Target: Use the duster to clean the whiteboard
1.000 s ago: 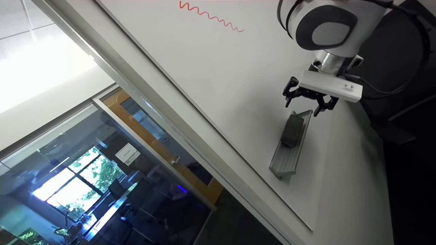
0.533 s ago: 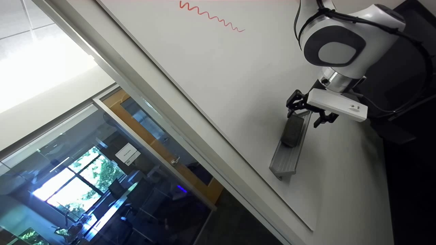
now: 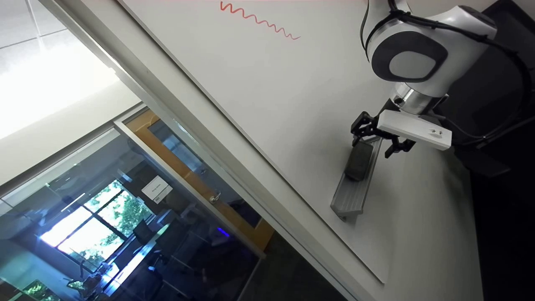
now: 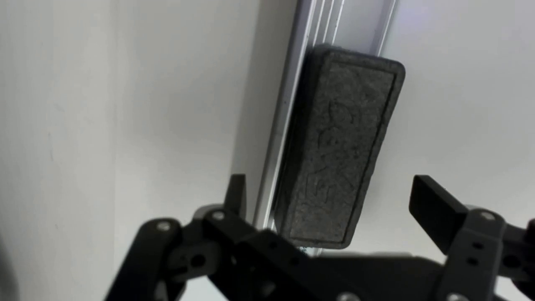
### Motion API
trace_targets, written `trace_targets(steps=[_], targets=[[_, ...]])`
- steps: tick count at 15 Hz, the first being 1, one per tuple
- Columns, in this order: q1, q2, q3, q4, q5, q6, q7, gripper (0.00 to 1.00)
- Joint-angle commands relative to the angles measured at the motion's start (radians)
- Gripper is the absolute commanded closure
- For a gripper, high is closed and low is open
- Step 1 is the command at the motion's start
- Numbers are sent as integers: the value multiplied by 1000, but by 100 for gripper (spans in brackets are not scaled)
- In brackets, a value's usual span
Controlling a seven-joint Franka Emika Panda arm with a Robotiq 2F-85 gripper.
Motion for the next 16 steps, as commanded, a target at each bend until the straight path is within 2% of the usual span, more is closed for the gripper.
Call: trace_targets(steps=[1,5,6,8,9,10,11,16], targets=[[-74,-65,77,-8,-7,71,-17,0],[-110,-90,129,0,-26,134,3,1],[-76,-88,102,5,-26,142,9,4],[-75,-83,105,16,-23,145,9,11],[-73,-74,105,23,-19,143,7,9],[-73,-67,104,28,-14,142,4,13],[-73,-58,104,35,-14,143,5,11],[-71,-21,104,60,2,136,3,16]])
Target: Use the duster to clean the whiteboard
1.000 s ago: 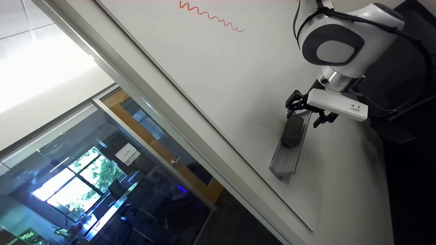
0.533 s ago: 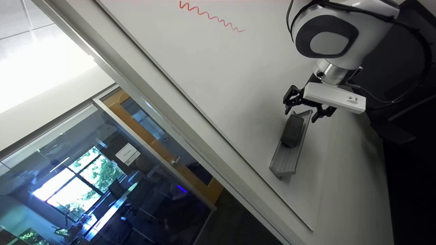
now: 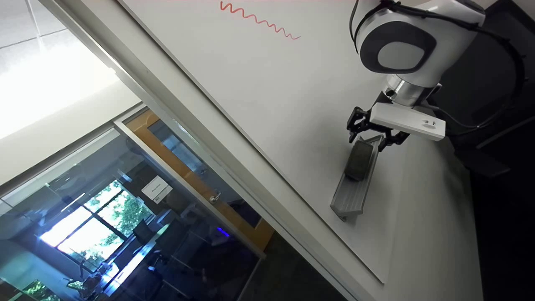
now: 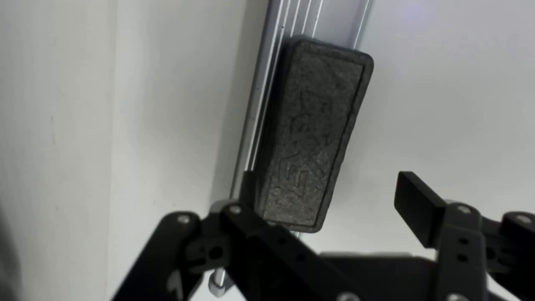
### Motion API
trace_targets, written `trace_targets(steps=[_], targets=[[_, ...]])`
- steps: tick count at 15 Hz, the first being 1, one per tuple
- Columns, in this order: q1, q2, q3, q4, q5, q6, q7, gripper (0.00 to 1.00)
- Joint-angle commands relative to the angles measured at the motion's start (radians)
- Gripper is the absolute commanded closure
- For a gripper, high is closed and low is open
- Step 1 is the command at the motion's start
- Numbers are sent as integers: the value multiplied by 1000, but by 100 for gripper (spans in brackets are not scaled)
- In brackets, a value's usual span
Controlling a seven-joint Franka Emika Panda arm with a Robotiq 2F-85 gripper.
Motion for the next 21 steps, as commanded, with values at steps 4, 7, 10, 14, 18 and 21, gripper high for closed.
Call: trace_targets(steps=[4,7,10,14,18,21], targets=[[11,63,3,64,33,20,1,15],[14,81,2,80,45,15,-2,17],[17,93,0,92,54,14,-5,17],[17,98,-9,104,34,12,16,18],[21,110,-11,117,34,14,16,18],[24,123,-8,121,34,15,17,18]])
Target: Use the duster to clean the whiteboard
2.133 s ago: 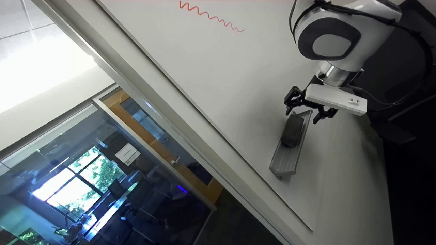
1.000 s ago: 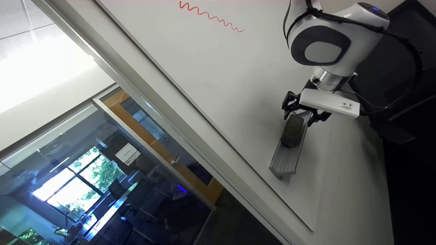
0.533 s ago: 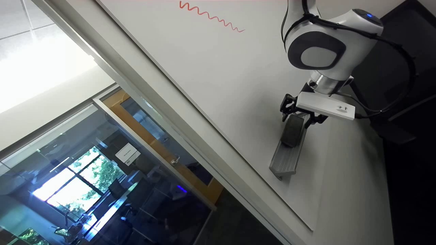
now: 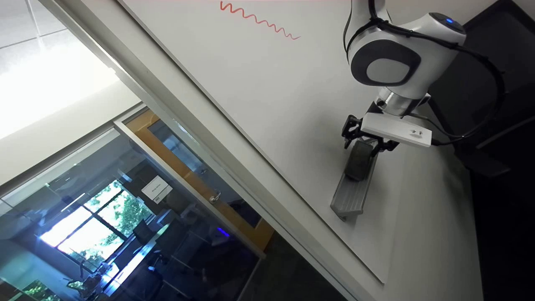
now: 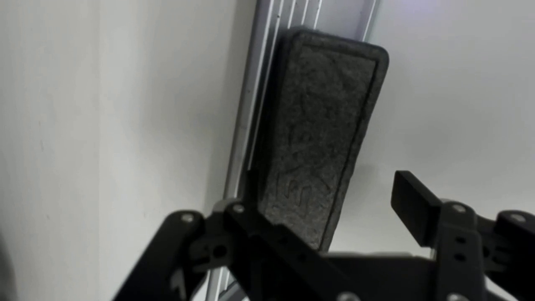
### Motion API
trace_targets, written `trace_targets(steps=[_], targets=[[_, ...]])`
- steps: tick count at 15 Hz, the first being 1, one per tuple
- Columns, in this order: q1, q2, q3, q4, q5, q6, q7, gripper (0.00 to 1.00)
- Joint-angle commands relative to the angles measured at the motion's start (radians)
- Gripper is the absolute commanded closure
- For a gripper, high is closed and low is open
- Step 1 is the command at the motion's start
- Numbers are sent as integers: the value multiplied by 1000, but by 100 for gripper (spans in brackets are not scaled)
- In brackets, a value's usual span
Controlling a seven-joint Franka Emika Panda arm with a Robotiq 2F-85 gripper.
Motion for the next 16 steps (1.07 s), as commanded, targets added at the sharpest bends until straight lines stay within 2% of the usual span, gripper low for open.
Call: trace_targets(steps=[1,9,11,13,15,16], targets=[[12,30,-3,30,8,15,15,18],[18,49,-11,41,8,5,17,21],[18,48,-12,39,8,3,19,32],[18,49,-14,38,8,2,19,57],[18,53,-16,38,8,1,20,71],[18,53,-15,38,8,2,20,67]])
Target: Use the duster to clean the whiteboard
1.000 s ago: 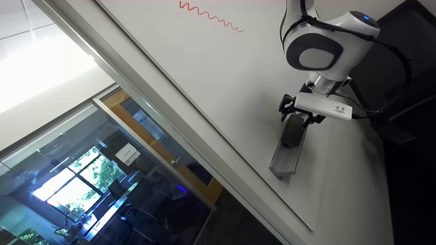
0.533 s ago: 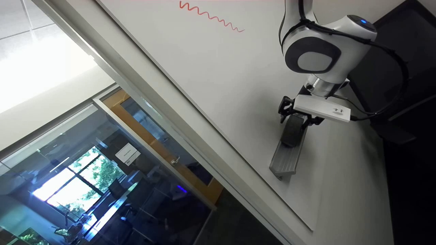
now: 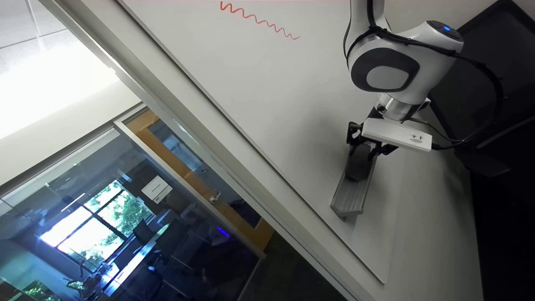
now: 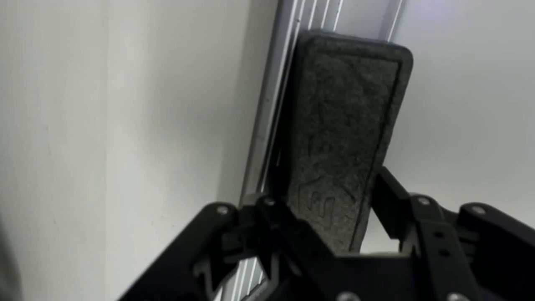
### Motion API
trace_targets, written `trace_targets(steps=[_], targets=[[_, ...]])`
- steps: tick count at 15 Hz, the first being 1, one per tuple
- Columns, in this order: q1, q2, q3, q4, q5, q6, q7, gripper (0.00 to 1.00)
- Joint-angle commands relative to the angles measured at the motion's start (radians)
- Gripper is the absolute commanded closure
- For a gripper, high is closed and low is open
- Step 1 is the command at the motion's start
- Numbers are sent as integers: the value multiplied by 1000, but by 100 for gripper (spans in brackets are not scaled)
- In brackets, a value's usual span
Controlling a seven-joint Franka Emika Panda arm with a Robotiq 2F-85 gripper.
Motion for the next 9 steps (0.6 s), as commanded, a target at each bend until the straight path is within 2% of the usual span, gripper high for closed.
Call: trace_targets(steps=[1,4,9], targets=[[14,13,-13,15,8,5,17,69],[16,-26,-23,-3,8,8,4,71],[15,-183,-75,-56,9,6,-49,71]])
